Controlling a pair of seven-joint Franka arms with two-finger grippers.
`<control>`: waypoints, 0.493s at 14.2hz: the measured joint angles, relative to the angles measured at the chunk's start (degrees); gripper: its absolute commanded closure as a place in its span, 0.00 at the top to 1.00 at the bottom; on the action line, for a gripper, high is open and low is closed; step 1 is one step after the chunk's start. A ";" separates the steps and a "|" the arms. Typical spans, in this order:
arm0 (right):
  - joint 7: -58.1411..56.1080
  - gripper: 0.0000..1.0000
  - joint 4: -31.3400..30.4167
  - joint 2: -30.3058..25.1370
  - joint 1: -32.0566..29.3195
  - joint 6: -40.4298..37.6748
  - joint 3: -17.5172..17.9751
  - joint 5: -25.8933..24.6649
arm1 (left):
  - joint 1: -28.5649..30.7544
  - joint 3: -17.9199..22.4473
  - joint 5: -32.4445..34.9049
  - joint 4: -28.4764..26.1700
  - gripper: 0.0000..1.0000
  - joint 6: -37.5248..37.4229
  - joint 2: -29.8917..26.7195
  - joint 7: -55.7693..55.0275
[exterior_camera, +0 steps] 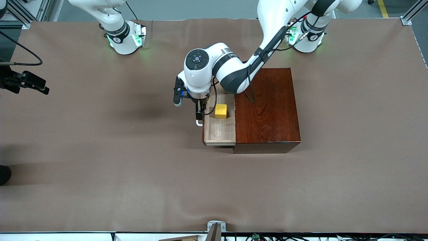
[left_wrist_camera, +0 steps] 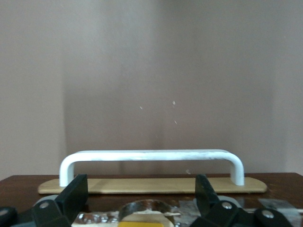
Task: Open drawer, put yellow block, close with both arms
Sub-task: 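Push the drawer shut into the box with the left gripper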
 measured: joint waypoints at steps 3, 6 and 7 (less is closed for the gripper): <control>0.00 1.00 0.01 0.00 0.08 0.00 0.09 0.00 | 0.18 0.51 0.29 0.74 1.00 -3.69 -0.01 0.00; 0.00 1.00 0.01 0.00 0.18 0.00 0.23 0.00 | 0.34 1.31 0.36 1.25 1.00 -7.23 -0.10 0.00; 0.00 1.00 0.01 0.00 0.31 0.00 0.28 0.00 | 0.39 1.50 0.83 1.32 1.00 -8.45 -0.20 0.00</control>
